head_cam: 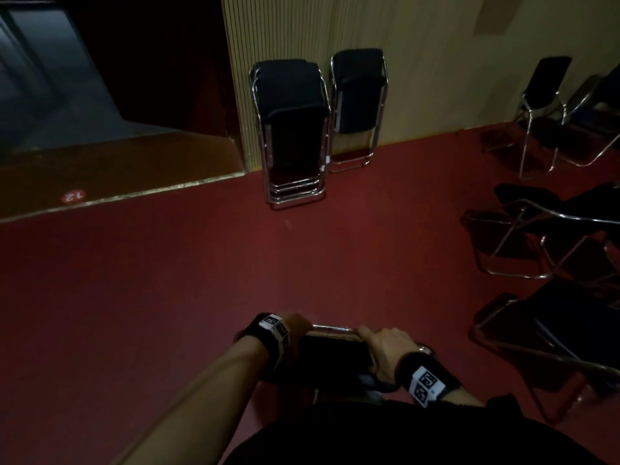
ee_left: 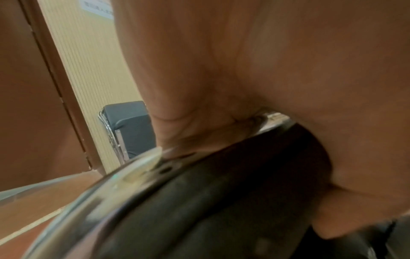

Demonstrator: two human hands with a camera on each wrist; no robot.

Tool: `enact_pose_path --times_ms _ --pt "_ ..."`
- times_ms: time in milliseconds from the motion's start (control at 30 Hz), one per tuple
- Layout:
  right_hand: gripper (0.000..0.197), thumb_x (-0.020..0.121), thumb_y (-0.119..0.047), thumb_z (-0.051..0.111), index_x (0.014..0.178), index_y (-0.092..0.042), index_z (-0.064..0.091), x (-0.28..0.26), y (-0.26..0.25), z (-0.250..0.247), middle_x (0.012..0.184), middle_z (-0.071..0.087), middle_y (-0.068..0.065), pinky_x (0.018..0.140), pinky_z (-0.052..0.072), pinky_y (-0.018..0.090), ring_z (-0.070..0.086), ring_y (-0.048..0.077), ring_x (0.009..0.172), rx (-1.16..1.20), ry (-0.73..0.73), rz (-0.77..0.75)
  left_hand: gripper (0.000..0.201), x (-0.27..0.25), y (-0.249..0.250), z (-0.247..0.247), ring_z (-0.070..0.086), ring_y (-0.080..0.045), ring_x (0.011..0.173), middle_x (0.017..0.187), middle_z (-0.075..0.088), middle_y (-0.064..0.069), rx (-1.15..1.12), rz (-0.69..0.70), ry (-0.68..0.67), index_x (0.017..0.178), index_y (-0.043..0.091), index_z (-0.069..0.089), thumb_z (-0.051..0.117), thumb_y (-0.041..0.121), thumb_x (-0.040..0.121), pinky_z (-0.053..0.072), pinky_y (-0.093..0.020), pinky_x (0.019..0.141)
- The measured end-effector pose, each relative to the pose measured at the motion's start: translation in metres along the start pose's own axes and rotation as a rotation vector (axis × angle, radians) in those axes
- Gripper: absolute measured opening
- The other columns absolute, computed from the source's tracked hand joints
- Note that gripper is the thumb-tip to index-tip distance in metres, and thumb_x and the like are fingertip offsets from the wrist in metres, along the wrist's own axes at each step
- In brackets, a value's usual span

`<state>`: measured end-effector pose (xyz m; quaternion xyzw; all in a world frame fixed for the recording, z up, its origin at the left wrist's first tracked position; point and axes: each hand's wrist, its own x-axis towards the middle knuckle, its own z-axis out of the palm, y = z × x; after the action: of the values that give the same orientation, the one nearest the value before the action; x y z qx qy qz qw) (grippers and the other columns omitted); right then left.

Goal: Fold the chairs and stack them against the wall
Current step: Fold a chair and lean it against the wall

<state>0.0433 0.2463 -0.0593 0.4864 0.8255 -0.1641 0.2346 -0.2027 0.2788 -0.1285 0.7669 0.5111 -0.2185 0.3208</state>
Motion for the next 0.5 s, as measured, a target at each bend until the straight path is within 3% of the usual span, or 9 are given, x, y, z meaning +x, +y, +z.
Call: enact_pose_path --times_ms 67,167,233,400,500 --pt "0.084 0.060 -0.054 0.076 0.131 -0.030 0.038 0.045 0.028 -0.025 0.114 0.066 0.000 0.079 0.052 0.038 0.066 0.031 0.098 0.017 0.014 -0.001 0.056 0.025 -0.015 -0.045 0.070 -0.018 0.085 0.096 0.068 0.013 0.012 -0.036 0.002 0.102 0.042 0.057 0.072 0.056 0.049 0.061 -0.044 0.077" --pt "0.084 0.060 -0.054 0.079 0.133 -0.039 0.041 0.093 0.056 -0.054 0.121 0.065 -0.005 0.084 0.054 0.036 0.066 0.027 0.105 0.073 0.005 0.000 0.057 0.039 -0.022 -0.097 0.069 -0.019 0.092 0.108 0.067 0.011 0.036 -0.045 0.008 0.115 0.043 0.056 0.080 0.047 0.063 0.061 -0.042 0.079" --pt "0.080 0.063 -0.050 0.081 0.132 -0.041 0.042 0.127 0.077 -0.080 0.122 0.066 -0.006 0.086 0.054 0.034 0.066 0.026 0.107 0.081 -0.010 -0.011 0.065 0.060 -0.032 -0.131 0.069 -0.018 0.096 0.112 0.067 0.010 0.015 -0.048 -0.002 0.118 0.047 0.051 0.083 0.045 0.062 0.060 -0.041 0.082" --pt "0.053 0.080 -0.043 0.071 0.124 -0.028 0.045 0.206 0.095 -0.146 0.115 0.066 0.002 0.076 0.051 0.032 0.067 0.029 0.102 -0.076 -0.153 -0.078 0.054 0.097 -0.075 -0.181 0.070 -0.019 0.090 0.103 0.070 0.009 -0.022 -0.098 -0.035 0.104 0.040 0.059 0.083 0.045 0.056 0.060 -0.039 0.082" --pt "0.051 0.088 -0.029 0.064 0.133 -0.023 0.039 0.248 0.086 -0.170 0.115 0.065 0.004 0.073 0.051 0.036 0.067 0.030 0.100 -0.115 -0.208 -0.119 0.067 0.108 -0.111 -0.205 0.067 -0.024 0.108 0.121 0.068 0.001 -0.051 -0.093 -0.094 0.124 0.032 0.057 0.087 0.037 0.065 0.056 -0.037 0.090"
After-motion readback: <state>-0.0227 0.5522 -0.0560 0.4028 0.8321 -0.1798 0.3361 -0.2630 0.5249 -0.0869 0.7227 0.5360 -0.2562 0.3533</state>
